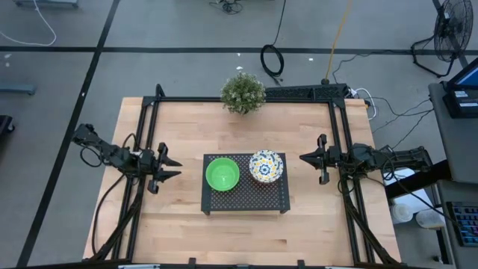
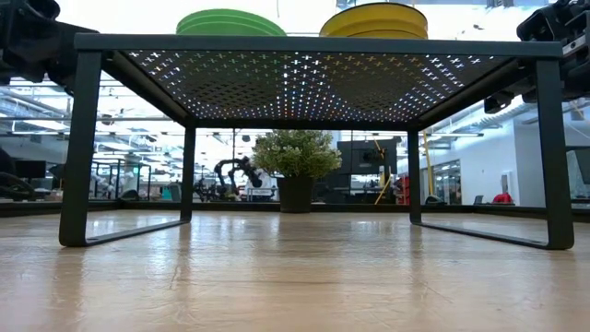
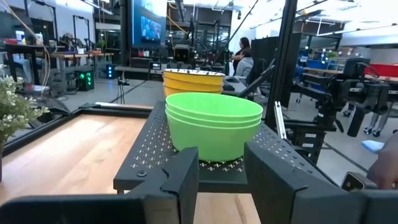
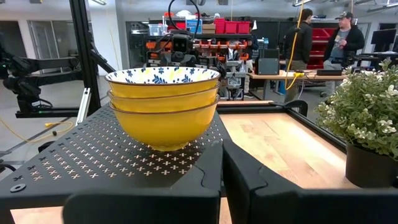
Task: Pick & Place Mini bowls
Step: Return to Home Position
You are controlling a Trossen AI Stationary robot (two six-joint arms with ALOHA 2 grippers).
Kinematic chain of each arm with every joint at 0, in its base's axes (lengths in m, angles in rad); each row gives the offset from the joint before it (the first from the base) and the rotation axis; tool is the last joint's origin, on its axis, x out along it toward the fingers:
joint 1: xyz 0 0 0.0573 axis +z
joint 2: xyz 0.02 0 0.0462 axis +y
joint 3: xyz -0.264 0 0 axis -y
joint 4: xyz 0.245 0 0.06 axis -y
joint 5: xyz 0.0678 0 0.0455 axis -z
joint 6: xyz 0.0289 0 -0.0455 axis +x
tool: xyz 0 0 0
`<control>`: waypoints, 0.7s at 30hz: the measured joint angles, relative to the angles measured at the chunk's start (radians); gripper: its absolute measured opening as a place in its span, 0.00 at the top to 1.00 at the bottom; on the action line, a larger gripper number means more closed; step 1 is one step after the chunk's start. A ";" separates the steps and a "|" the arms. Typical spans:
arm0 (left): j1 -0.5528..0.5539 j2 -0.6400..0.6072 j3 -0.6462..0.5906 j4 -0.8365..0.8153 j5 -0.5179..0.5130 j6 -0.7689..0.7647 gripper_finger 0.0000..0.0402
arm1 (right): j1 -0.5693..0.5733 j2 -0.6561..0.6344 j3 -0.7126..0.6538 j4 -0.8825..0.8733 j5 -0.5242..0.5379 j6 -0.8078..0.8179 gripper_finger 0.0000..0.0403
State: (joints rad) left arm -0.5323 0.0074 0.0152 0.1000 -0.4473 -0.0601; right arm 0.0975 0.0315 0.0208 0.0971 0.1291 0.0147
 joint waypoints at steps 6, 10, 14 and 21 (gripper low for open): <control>0.000 0.000 0.000 0.001 0.001 0.002 0.67 | 0.000 0.000 0.000 0.000 0.000 0.000 1.00; 0.000 0.000 0.000 0.001 0.001 0.002 0.67 | 0.000 0.000 0.000 0.000 0.000 0.000 1.00; 0.000 0.000 0.000 0.001 0.001 0.003 0.67 | 0.000 0.000 0.000 0.000 0.000 0.000 1.00; 0.001 0.000 0.000 0.001 0.001 0.002 0.67 | 0.000 0.000 0.000 0.000 0.000 0.000 1.00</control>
